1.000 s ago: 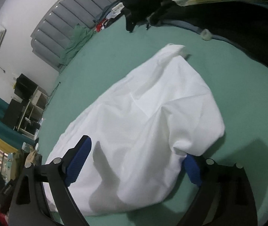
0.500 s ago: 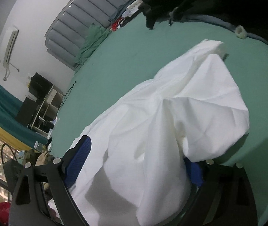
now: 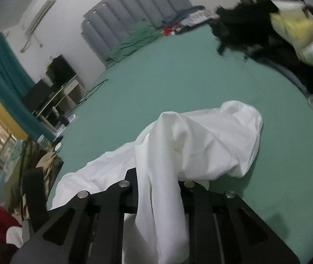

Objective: Fold large clothes

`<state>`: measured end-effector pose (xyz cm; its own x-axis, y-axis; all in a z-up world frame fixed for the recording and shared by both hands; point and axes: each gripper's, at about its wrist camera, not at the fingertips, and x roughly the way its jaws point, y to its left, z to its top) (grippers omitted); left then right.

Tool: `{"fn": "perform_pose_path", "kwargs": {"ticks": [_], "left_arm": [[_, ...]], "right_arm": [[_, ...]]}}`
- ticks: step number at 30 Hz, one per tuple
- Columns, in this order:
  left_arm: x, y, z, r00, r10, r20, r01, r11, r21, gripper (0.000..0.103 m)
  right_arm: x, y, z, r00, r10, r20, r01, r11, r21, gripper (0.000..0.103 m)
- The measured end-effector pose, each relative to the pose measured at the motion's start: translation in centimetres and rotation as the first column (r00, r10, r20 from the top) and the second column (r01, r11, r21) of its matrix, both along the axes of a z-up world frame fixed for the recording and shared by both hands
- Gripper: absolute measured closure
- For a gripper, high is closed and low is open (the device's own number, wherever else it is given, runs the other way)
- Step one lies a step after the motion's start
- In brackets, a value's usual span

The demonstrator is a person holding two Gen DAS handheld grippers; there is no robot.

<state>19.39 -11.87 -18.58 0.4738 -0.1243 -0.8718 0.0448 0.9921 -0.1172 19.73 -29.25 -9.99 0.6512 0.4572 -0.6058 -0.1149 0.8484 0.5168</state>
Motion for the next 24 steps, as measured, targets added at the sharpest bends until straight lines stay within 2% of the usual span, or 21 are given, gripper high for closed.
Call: {"fn": "perform_pose_path", "kwargs": {"ticks": [3,7,11,12,14,20,24], "left_arm": [[-0.2,0.9,0.5,0.999,0.042,-0.003,-0.042,0.999,-0.001,0.054],[-1.1,2.6,1.6,0.997,0.07,0.01,-0.07,0.996,-0.048,0.054],[-2.6,5.6,3.8,0.995,0.073,0.067,-0.07,0.996,-0.053,0.054],[-3.1,6.6,4.5,0.992,0.097,0.083,-0.095,0.995,-0.018,0.054],[-3.7,8.4,5.3,0.987,0.127,0.103,-0.128,0.992,0.005,0.054],[-6.0,15.1,6.6,0.97,0.207,0.126,-0.209,0.978,0.006,0.054],[-7.2,19.4,6.0,0.95,0.288,0.117,-0.288,0.957,-0.019,0.054]], "right_arm": [[-0.2,1.9,1.4,0.999,0.028,0.032,-0.027,0.999,-0.047,0.088],[-0.5,4.2,2.9,0.996,0.066,0.054,-0.058,0.99,-0.132,0.088],[-0.4,5.6,3.6,0.995,0.082,0.052,-0.071,0.98,-0.187,0.088],[-0.4,6.0,3.7,0.995,0.088,0.053,-0.076,0.977,-0.2,0.088],[-0.3,7.4,4.2,0.993,0.102,0.059,-0.086,0.97,-0.228,0.088],[-0.6,12.8,5.2,0.982,0.175,0.071,-0.146,0.941,-0.305,0.088],[-0.9,16.5,5.1,0.97,0.234,0.065,-0.197,0.915,-0.351,0.088]]}}
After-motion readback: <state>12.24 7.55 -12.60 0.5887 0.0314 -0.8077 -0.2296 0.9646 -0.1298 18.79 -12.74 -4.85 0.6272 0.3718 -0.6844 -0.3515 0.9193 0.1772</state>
